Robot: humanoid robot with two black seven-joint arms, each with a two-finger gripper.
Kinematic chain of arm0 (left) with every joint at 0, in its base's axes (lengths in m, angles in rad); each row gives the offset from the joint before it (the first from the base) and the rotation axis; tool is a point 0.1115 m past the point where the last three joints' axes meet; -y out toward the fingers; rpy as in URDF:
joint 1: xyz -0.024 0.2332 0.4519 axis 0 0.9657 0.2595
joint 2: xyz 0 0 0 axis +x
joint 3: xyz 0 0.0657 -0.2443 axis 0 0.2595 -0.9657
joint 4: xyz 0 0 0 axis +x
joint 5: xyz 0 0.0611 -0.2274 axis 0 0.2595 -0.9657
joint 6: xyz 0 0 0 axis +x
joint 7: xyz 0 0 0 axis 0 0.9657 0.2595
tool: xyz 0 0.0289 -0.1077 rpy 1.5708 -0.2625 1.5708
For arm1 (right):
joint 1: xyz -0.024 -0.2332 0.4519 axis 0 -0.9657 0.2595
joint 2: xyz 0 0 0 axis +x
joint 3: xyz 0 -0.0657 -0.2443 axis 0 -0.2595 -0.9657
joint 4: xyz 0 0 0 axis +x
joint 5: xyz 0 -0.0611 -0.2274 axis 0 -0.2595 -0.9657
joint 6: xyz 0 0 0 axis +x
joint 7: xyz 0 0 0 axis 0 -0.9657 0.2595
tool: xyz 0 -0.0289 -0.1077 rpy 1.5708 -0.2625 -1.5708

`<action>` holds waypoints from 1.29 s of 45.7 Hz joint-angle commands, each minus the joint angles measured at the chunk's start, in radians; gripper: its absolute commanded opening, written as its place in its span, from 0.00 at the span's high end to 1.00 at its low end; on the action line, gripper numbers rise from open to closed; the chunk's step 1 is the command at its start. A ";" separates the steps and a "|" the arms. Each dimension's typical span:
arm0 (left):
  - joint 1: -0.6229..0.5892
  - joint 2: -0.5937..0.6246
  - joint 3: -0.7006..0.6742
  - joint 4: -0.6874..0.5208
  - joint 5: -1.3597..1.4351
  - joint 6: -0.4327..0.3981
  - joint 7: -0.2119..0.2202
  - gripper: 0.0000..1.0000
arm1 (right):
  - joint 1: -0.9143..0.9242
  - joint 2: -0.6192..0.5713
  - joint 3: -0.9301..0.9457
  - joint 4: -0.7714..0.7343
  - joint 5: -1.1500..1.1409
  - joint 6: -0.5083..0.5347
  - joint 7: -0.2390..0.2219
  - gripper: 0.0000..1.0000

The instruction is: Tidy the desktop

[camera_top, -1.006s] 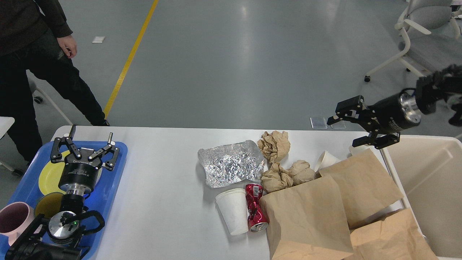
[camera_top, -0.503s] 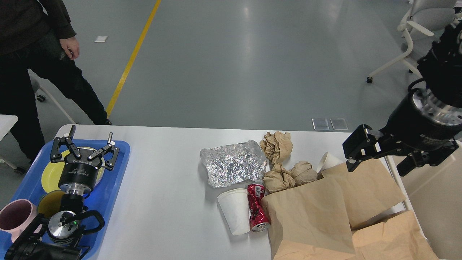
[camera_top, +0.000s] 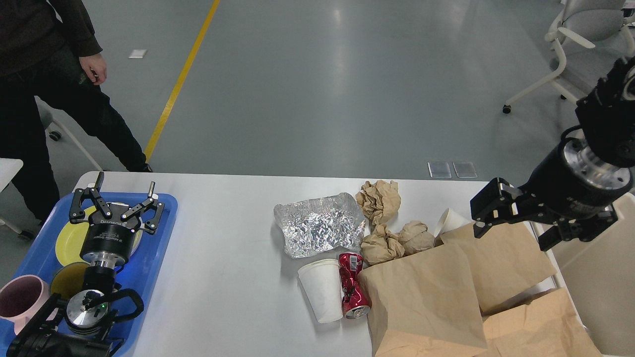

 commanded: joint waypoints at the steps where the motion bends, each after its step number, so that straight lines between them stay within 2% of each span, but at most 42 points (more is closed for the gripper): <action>1: 0.001 0.000 0.000 0.000 0.002 0.000 0.000 0.04 | -0.196 0.008 0.043 -0.051 -0.011 -0.101 0.002 0.01; 10: -0.001 0.000 0.000 0.000 0.000 0.000 0.000 0.04 | -0.526 0.040 0.173 -0.191 -0.072 -0.195 0.002 0.01; 21: -0.001 0.002 0.000 0.000 0.000 0.000 0.000 0.04 | -0.733 0.077 0.227 -0.329 -0.080 -0.292 0.005 0.02; 25: 0.001 0.000 0.000 0.000 0.000 0.000 0.000 0.04 | -0.770 0.123 0.228 -0.346 -0.080 -0.338 0.008 0.02; 32: 0.001 0.000 0.000 0.000 0.000 0.000 0.000 0.04 | -0.776 0.138 0.297 -0.337 -0.077 -0.338 0.031 0.03; 37: -0.001 0.000 0.000 0.000 0.000 0.000 0.000 0.04 | -0.787 0.137 0.357 -0.337 -0.075 -0.336 0.030 0.03; 47: -0.001 0.000 0.000 0.000 0.000 0.000 0.000 0.04 | -0.833 0.140 0.362 -0.346 -0.075 -0.362 0.025 0.01; 54: 0.001 0.000 0.000 0.000 0.000 0.000 0.000 0.04 | -0.890 0.183 0.362 -0.346 -0.078 -0.453 0.025 0.04; 59: -0.001 0.000 0.000 0.000 0.000 0.000 0.000 0.04 | -0.934 0.212 0.354 -0.348 -0.080 -0.535 0.025 0.10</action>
